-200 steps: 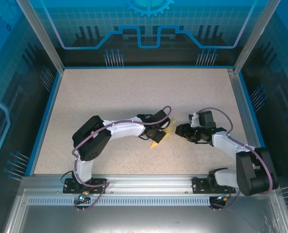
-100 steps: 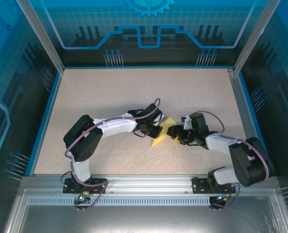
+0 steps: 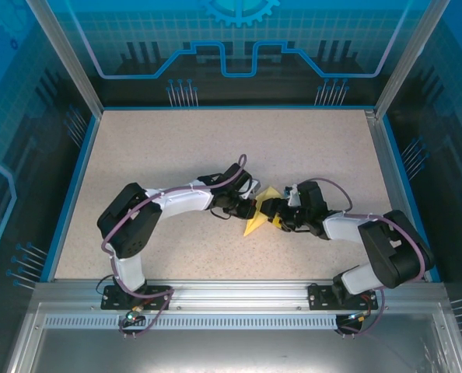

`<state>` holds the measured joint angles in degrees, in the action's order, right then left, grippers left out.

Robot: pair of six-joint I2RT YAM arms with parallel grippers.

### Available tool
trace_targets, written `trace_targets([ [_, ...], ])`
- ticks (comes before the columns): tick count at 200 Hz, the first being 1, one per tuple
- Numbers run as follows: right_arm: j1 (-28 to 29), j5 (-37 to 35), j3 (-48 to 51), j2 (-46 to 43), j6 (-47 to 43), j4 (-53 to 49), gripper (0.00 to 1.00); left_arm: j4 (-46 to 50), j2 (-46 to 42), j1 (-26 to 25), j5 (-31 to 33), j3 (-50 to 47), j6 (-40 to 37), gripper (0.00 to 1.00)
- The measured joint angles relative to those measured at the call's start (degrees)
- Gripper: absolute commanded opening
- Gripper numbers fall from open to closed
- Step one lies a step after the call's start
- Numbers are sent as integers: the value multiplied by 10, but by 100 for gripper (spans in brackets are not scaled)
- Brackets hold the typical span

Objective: Fold a paper plane with a square sheet of paper (pick it up from the middle)

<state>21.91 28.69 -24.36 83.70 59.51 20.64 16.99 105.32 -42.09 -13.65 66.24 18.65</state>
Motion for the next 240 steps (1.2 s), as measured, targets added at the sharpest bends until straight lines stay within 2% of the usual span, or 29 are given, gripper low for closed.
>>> trace_targets([
  [97, 16, -10, 7, 26, 49, 56, 68, -18, 0, 7, -12, -9, 16, 0],
  [142, 18, -4, 12, 35, 75, 88, 57, -19, 0, 8, -12, -12, 23, 0],
  [167, 20, -1, 18, 35, 88, 108, 54, -22, 0, 8, -14, -12, 24, 0],
  [240, 29, -1, 19, 38, 106, 116, 38, -29, -1, 10, -24, -21, 26, 0],
])
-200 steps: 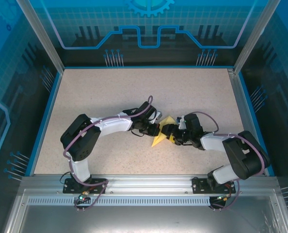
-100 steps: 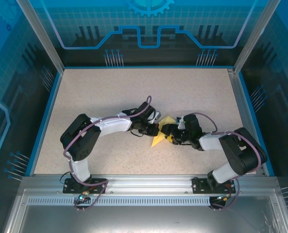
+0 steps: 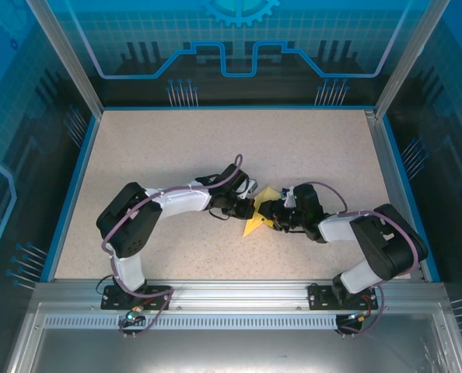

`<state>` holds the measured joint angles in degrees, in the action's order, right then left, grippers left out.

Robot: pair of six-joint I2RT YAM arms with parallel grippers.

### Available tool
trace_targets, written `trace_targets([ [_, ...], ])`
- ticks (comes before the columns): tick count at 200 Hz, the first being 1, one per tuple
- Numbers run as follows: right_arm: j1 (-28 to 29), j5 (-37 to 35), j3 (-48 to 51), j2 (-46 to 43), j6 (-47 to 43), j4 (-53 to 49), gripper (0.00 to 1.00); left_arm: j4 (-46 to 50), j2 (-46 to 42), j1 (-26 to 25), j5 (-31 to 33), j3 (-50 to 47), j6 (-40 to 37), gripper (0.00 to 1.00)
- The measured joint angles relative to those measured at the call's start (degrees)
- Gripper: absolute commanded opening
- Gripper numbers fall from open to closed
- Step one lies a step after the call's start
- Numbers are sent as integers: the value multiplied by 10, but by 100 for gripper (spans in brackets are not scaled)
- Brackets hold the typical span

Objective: Fold a paper plane with a square sheet of paper (pick it up from the middle)

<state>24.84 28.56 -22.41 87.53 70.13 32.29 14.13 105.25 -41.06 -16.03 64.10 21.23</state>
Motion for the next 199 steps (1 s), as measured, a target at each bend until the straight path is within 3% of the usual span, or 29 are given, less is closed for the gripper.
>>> trace_targets([
  [140, 9, -22, -6, -3, -16, -47, 8, -26, -20, 8, -23, -16, 25, 0],
  [170, 10, -32, -29, -30, -46, -105, 1, -29, -20, 8, -25, -16, 26, 20],
  [199, 12, -66, -74, -64, -107, -231, 1, -27, -23, 9, -27, -19, 27, 28],
])
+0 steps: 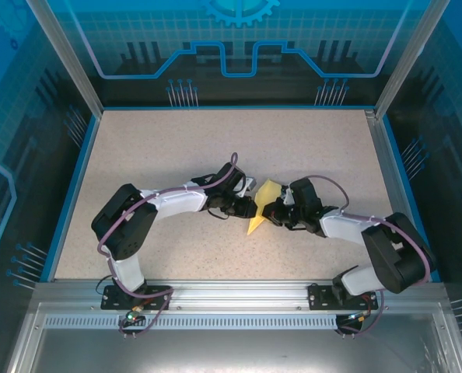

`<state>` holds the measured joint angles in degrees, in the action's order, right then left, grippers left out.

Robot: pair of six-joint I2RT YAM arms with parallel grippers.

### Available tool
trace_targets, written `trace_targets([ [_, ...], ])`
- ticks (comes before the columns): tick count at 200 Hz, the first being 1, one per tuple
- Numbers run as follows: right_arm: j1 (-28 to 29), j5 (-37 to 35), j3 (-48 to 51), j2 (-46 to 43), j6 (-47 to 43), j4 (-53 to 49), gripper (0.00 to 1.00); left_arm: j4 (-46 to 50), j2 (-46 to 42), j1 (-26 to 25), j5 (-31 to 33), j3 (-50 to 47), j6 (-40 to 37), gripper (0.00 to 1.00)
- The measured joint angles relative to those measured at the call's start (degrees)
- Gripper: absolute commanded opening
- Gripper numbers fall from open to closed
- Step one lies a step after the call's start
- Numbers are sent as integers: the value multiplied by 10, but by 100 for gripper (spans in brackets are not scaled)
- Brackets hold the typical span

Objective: Fold a paper plane with a square sheet of paper (pick it up from the middle)

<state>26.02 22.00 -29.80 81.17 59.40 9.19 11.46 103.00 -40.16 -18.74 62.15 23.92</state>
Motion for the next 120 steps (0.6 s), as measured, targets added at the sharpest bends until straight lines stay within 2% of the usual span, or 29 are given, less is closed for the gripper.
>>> trace_targets([
  [15, 6, -28, -39, -14, -47, -85, 1, 6, -10, 2, 0, -7, -3, 34],
  [58, 45, -107, -159, -13, -190, -304, 0, 20, -57, 17, 0, -45, -4, 42],
  [91, 85, -160, -205, 50, -244, -398, 2, 32, -86, 21, 1, -73, -4, 43],
  [120, 116, -193, -235, 102, -262, -439, 6, 38, -97, 23, 2, -90, -4, 44],
])
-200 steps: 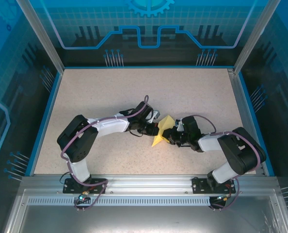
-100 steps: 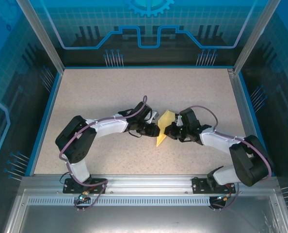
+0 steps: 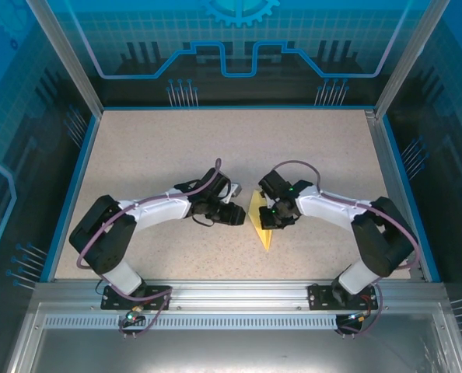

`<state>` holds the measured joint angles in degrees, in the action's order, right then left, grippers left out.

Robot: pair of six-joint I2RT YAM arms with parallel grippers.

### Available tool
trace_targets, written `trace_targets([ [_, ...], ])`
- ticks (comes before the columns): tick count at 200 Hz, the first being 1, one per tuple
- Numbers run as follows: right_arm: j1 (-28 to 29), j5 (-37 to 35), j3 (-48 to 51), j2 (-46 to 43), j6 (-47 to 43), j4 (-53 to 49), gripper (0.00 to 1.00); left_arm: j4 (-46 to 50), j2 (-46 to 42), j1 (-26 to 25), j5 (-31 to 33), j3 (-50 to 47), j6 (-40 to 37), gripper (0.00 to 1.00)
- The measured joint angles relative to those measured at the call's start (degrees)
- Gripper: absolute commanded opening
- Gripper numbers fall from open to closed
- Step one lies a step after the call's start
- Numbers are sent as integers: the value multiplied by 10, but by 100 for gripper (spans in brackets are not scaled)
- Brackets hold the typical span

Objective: Fold a paper plane with a square sheet of paper (pick it up from the middle)

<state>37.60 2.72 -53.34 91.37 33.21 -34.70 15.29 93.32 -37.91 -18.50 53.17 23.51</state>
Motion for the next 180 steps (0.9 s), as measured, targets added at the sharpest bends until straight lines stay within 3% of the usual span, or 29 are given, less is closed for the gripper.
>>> trace_targets([
  [49, 33, -39, -39, 49, -8, -17, 16, 7, -4, 4, 2, -8, 0, 44],
  [180, 94, -116, -73, 103, 11, -34, 20, 9, -4, 5, 2, -25, 0, 44],
])
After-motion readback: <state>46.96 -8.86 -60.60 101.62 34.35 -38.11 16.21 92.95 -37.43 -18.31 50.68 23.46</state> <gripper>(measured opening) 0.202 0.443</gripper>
